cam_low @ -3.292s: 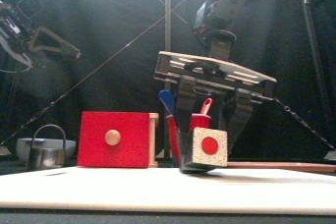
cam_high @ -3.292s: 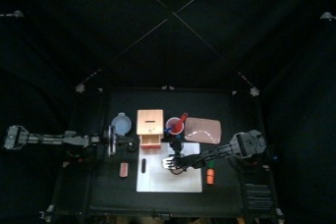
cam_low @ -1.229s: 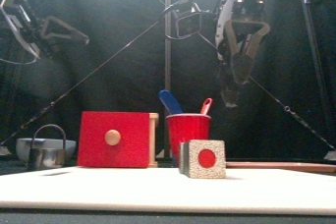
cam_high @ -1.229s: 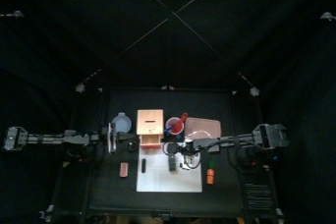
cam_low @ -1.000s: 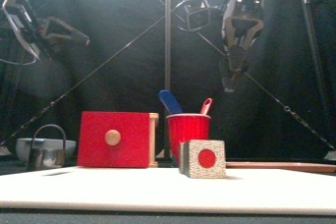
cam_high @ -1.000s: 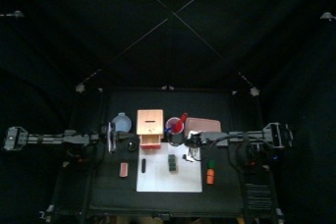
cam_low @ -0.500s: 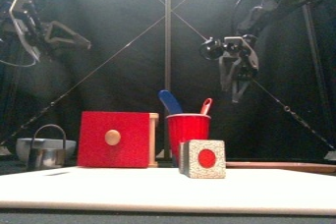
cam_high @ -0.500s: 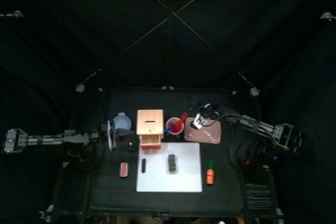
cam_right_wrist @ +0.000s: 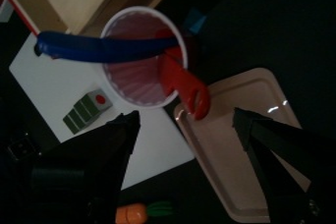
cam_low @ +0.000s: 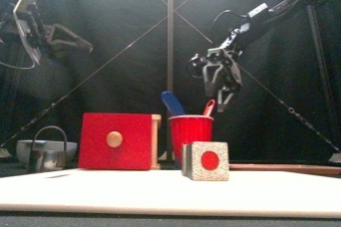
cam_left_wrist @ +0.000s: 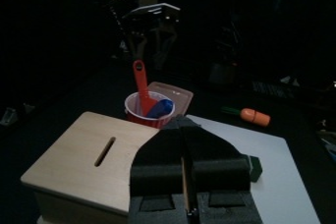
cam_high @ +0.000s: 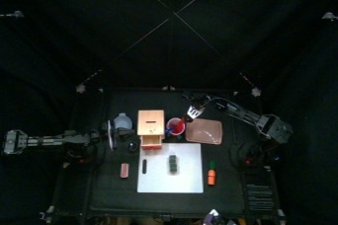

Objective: Place sushi on board then cut the sushi with the knife then place the pieces on the plate
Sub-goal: Pick knife at handle with right hand

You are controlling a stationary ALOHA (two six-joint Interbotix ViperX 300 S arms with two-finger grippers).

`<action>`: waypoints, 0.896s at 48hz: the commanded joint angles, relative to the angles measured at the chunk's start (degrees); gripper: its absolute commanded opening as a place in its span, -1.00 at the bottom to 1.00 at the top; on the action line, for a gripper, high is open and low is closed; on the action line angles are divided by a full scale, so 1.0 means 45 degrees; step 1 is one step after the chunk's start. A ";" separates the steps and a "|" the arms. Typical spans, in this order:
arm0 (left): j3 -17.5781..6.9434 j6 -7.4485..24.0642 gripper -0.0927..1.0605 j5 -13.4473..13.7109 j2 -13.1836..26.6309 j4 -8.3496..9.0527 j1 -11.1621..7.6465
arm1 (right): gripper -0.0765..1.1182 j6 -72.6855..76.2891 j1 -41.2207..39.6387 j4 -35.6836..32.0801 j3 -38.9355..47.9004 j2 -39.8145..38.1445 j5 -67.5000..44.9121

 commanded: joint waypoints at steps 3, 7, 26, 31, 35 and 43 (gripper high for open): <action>-0.0293 0.0020 -0.64 -0.0098 0.0039 0.0000 0.0156 | 0.87 -0.0117 -0.0332 -0.0176 -0.1328 0.0820 0.0625; -0.0273 0.0020 -0.64 -0.0098 0.0039 0.0000 0.0234 | 0.87 -0.0117 -0.0254 -0.0215 -0.1758 0.1309 0.0898; 0.0000 0.0000 -0.64 -0.0020 0.0039 -0.0020 0.0391 | 0.87 0.0195 -0.0234 -0.0039 -0.3145 0.2422 0.2871; 0.0117 0.0000 -0.64 0.0000 0.0039 -0.0020 0.0449 | 0.87 0.0234 -0.0215 0.0020 -0.3184 0.2480 0.2910; 0.0137 0.0000 -0.64 -0.0020 0.0039 -0.0020 0.0527 | 0.87 0.0254 -0.0215 0.0039 -0.3164 0.2520 0.2969; 0.0137 0.0020 -0.64 0.0000 0.0039 -0.0020 0.0625 | 0.86 0.0625 -0.0156 0.0059 -0.3203 0.2695 0.3145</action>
